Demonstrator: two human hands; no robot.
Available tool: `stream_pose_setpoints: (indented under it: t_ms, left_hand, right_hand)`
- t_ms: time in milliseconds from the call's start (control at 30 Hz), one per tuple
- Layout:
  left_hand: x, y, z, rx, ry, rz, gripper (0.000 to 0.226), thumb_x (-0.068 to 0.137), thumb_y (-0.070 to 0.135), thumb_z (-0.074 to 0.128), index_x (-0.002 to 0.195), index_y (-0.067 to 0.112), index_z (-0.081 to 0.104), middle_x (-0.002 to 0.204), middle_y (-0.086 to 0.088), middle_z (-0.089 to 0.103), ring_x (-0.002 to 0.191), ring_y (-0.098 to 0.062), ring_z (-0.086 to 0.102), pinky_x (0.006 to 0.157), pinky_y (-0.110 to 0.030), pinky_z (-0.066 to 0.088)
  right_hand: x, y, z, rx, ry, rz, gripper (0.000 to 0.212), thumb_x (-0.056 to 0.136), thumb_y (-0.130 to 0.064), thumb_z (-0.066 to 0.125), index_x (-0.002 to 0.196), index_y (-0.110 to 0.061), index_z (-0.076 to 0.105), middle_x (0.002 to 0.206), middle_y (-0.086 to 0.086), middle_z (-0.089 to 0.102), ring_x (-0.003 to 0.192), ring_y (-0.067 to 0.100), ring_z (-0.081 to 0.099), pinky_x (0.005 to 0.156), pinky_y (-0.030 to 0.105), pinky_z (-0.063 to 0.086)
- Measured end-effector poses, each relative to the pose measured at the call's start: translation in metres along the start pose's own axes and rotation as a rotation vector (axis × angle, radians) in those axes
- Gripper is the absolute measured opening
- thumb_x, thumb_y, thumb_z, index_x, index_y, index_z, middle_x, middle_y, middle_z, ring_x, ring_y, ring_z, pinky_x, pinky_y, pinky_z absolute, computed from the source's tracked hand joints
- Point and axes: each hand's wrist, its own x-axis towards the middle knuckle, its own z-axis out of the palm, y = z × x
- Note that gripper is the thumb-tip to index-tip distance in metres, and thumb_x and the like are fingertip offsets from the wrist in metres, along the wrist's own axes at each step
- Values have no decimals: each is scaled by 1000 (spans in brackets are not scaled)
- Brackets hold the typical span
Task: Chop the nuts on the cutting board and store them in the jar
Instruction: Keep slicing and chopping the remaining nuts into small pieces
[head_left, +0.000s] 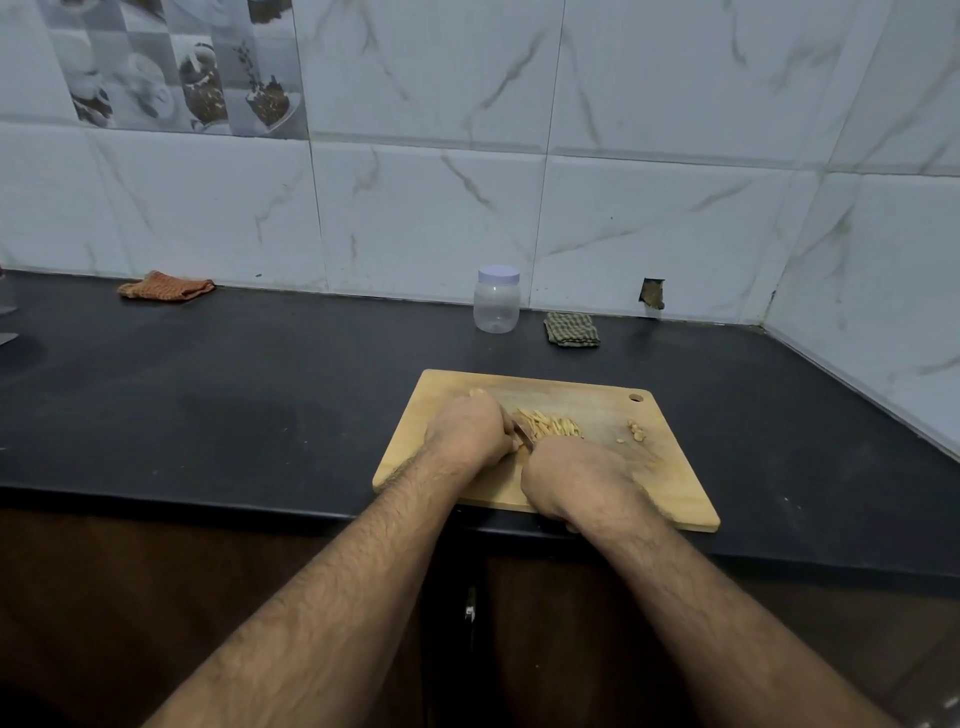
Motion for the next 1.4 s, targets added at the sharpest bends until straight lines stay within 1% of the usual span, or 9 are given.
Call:
stream_pose_setpoints:
  t_ms: [200,333,533,633,733,867,1067,1233,1400]
  left_hand:
    - [-1,-4,4,-31,35,-4,24,89,37,67,113,34,73,140,8,56,113,-16,59,77,-26,46]
    - [-1,-4,7,-64,34,-16,24,90,36,67,113,35,72,125,13,65,109,-12,59,77,-25,44]
    - [-2,-6,7,-141,34,-50,23,88,33,71,111,33,74,113,13,70,97,-8,58,76,-24,46]
    - [-1,-6,9,-181,61,-81,30,84,36,75,114,33,71,115,13,70,104,-9,61,83,-27,51]
    - [-2,-7,10,-195,80,-103,38,83,36,76,120,33,68,120,9,68,111,-12,61,86,-28,50]
    - [-4,-6,12,-200,115,-107,27,83,35,76,109,34,71,112,10,69,104,-12,62,84,-30,52]
    - [-2,-6,11,-196,90,-104,21,83,35,75,104,35,75,102,13,71,97,-11,62,73,-26,48]
    - [-2,-6,10,-197,74,-90,20,83,33,75,103,34,76,109,14,70,97,-11,62,71,-25,46]
    - [-2,-6,8,-212,65,-92,18,84,33,75,102,34,76,108,15,70,96,-10,61,71,-25,45]
  right_hand:
    - [-15,13,4,-37,-16,-12,26,95,-16,51,118,-13,62,102,6,61,90,24,61,76,34,50]
    - [-25,20,8,-63,-1,-22,29,94,-16,54,122,-14,60,116,6,63,96,23,58,80,34,50]
    - [-19,18,7,-33,8,-5,28,96,-18,50,122,-14,61,118,7,63,102,25,61,77,35,48]
    - [-11,15,4,0,16,6,31,97,-18,46,123,-15,60,117,7,63,100,25,61,75,33,47]
    - [-5,11,3,33,22,13,31,97,-20,44,124,-15,61,115,6,64,99,25,63,77,33,50]
    - [1,6,4,28,25,13,32,98,-20,47,125,-13,61,119,8,64,105,26,62,78,34,48]
    - [5,4,6,27,16,2,31,98,-21,48,124,-12,61,114,8,65,102,26,63,82,35,52]
    - [6,3,5,43,15,-3,28,98,-20,47,121,-12,61,92,5,59,90,25,65,76,34,55]
    - [6,2,2,58,9,-1,30,98,-18,46,123,-11,60,113,8,66,87,24,62,84,37,56]
